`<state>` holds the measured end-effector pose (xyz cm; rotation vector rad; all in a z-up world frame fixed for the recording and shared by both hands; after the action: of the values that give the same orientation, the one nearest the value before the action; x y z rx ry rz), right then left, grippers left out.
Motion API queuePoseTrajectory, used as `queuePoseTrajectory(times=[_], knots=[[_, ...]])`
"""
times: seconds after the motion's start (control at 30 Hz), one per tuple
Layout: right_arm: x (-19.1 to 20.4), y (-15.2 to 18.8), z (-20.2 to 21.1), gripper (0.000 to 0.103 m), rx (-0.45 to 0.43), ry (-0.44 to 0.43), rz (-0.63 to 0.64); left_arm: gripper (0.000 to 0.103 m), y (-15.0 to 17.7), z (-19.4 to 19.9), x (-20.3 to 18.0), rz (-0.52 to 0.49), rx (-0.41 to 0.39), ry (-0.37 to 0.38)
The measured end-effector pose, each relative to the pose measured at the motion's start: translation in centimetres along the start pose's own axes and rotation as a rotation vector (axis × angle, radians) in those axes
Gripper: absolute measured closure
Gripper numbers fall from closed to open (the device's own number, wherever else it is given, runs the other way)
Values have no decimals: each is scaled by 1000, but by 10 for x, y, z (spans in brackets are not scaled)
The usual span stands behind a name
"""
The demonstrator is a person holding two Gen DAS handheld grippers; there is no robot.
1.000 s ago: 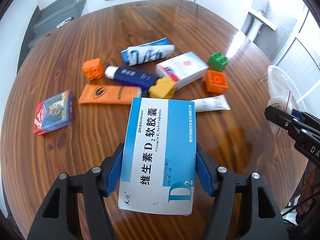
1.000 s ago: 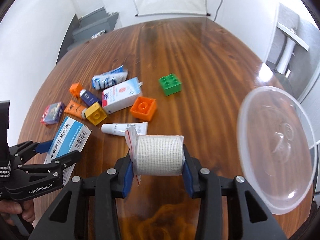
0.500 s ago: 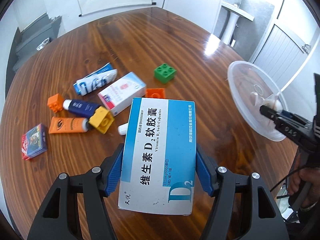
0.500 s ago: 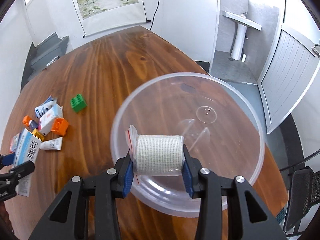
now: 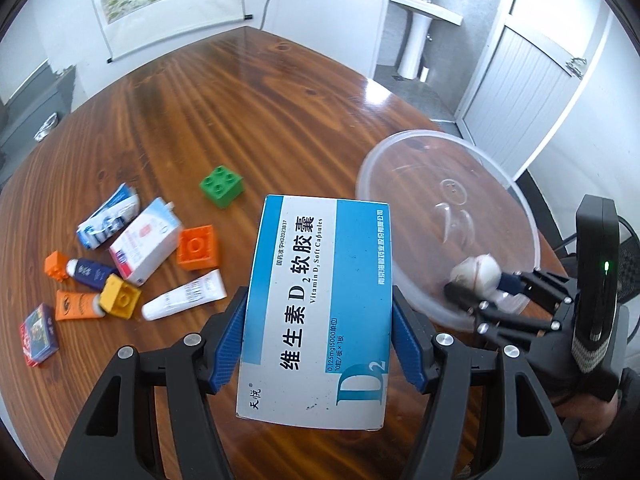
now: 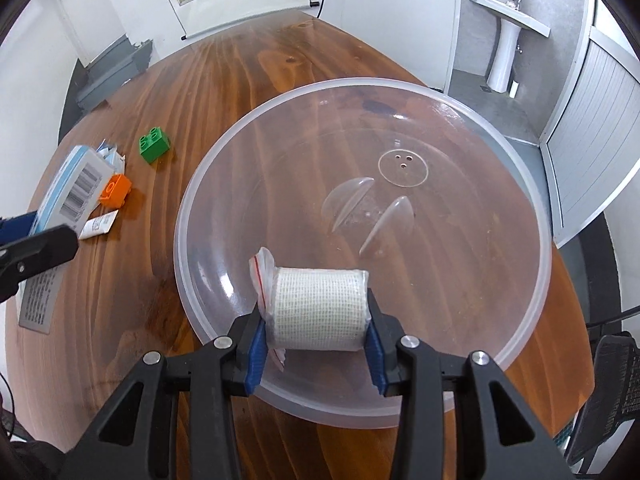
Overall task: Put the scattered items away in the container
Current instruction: 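Carry the box and bandage roll with both tools over the clear bowl, then lower and release the box with the left tool while the right releases the bandage roll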
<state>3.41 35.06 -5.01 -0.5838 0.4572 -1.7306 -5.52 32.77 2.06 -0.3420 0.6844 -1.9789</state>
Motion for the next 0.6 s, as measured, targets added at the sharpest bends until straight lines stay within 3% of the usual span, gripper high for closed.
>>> queuePoseTrajectory(times=[0.33,0.6], knots=[[1,37,29,58,48,-57,92,34,1,-24,-55,-89,34,98],[-7,50,48,58,31,-41,117,34,0,-45,-91,-143,59,135]])
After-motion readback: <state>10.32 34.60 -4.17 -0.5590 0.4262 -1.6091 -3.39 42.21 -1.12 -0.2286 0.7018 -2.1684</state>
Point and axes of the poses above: each gripper's, at about its wrist camera, not at the fingertips, and z roughly against the way its jaws point, x to its left, y to its underside, the point moved 10 cm from there along -z, roughly the way its jaws point, and after that the axes turned 9 degrees about -x, right-handed, at the moved point
